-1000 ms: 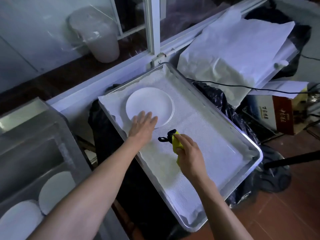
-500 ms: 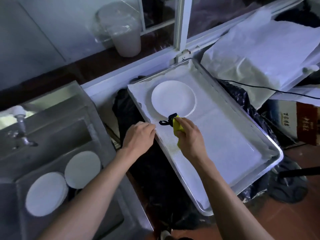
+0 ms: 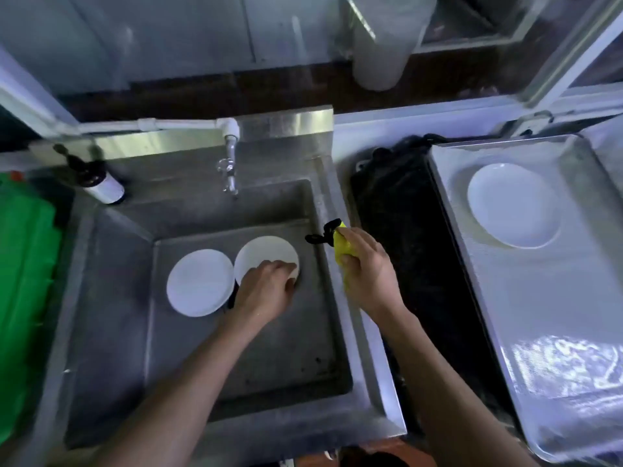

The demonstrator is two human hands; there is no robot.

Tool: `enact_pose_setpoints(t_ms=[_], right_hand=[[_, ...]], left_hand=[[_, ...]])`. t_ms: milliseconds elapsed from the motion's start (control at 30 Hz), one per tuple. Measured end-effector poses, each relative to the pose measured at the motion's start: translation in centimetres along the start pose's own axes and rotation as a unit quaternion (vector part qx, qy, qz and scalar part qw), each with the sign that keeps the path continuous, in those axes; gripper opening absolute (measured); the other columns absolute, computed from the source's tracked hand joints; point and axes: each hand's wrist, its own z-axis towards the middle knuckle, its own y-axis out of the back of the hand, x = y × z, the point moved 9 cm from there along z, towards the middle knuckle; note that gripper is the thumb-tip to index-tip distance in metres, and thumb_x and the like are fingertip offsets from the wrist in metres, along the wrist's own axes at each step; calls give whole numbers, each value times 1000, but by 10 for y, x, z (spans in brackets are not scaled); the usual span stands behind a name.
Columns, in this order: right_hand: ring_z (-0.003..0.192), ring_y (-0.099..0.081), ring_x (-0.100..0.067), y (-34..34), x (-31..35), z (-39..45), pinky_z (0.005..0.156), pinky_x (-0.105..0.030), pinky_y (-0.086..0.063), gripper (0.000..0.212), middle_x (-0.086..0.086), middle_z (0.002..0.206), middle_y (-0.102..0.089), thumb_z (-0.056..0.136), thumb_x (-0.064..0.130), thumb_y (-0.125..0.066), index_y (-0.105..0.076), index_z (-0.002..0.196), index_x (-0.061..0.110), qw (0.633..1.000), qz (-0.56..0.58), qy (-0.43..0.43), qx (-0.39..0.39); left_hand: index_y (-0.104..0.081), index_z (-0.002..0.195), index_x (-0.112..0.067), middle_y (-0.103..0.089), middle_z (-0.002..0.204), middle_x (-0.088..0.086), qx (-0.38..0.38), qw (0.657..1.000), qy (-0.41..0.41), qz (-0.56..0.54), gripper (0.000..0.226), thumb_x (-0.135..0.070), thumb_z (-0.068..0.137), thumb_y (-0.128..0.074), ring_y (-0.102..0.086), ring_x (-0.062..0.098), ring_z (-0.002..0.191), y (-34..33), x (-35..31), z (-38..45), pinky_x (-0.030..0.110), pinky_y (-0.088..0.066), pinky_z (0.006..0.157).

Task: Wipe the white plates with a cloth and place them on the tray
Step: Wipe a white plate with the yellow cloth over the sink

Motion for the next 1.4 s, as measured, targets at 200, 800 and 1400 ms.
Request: enact_pose_setpoints(t_ms=[200, 800, 1400], right_hand=[[114, -60, -36, -116, 33, 15, 84, -52, -54, 53, -8, 136, -59, 88, -7, -58, -57, 138, 10, 998, 6, -1, 64], [120, -55, -33, -269, -59, 66, 88, -52, -54, 50, -3, 140, -55, 93, 2, -57, -54, 140, 19, 986, -44, -70, 143], [125, -51, -29, -305, -109, 75, 99, -52, -49, 49, -6, 140, -54, 93, -1, -58, -54, 141, 11, 981, 17, -128, 146]], left_hand=[[-63, 137, -28, -69, 131, 1, 48, 988, 123, -75, 39, -28, 98, -56, -64, 27, 117, -30, 130, -32, 41, -54, 88], [-62, 128, -10, -69, 123, 14, 93, 987, 127, -42, 35, -15, 94, -58, -62, 38, 111, -137, 251, 88, 48, -54, 88], [-64, 122, -17, -63, 120, 8, 45, 970, 232, -62, 34, -30, 92, -70, -60, 34, 113, -194, 289, 137, 46, -41, 100]])
